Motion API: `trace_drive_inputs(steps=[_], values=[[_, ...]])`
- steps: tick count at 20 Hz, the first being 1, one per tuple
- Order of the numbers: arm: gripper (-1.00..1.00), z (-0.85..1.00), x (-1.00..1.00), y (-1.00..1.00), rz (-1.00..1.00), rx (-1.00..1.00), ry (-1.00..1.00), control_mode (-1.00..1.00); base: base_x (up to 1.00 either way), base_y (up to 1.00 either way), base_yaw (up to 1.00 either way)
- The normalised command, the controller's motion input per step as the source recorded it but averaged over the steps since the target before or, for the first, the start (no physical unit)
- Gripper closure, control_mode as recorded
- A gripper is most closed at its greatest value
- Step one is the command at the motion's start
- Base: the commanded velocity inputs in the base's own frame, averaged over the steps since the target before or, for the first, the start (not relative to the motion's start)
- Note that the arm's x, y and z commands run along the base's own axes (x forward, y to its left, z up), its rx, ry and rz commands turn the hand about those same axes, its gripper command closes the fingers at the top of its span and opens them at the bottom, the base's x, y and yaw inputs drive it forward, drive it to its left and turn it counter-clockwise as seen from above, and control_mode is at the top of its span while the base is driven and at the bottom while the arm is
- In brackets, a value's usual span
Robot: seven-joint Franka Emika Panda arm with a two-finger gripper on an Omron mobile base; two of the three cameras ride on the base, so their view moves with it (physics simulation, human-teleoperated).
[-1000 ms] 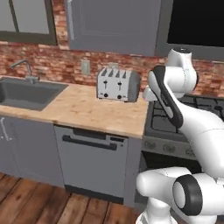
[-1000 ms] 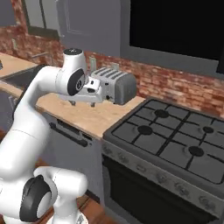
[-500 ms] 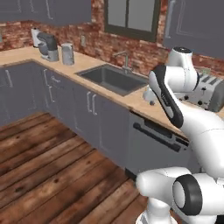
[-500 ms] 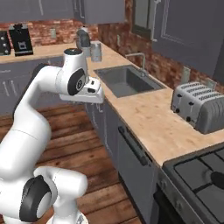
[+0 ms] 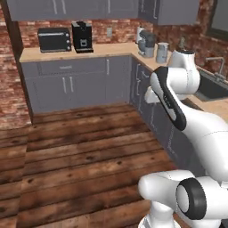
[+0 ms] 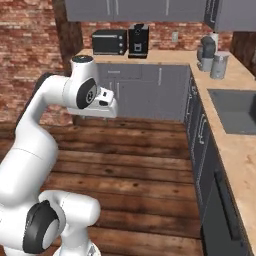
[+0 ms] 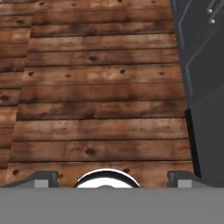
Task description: Navigate to the coffee machine.
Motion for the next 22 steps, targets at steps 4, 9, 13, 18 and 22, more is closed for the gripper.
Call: trace_drive_inputs(steps=[4, 9, 13, 18, 22], values=[[-1.0, 0.0, 0.0, 0.0, 0.0, 0.0, 0.0, 1.0, -0.03, 0.28, 0.52], [-1.0, 0.0, 0.0, 0.0, 0.0, 0.0, 0.0, 1.0, 0.2, 0.09, 0.0], [-1.0, 0.0, 0.0, 0.0, 0.0, 0.0, 0.0, 1.0, 1.0, 0.45, -0.01], [-1.0, 0.0, 0.0, 0.0, 0.0, 0.0, 0.0, 1.0, 1.0, 0.39, 0.0], [-1.0, 0.0, 0.0, 0.0, 0.0, 0.0, 0.0, 1.0, 1.0, -0.01, 0.0]])
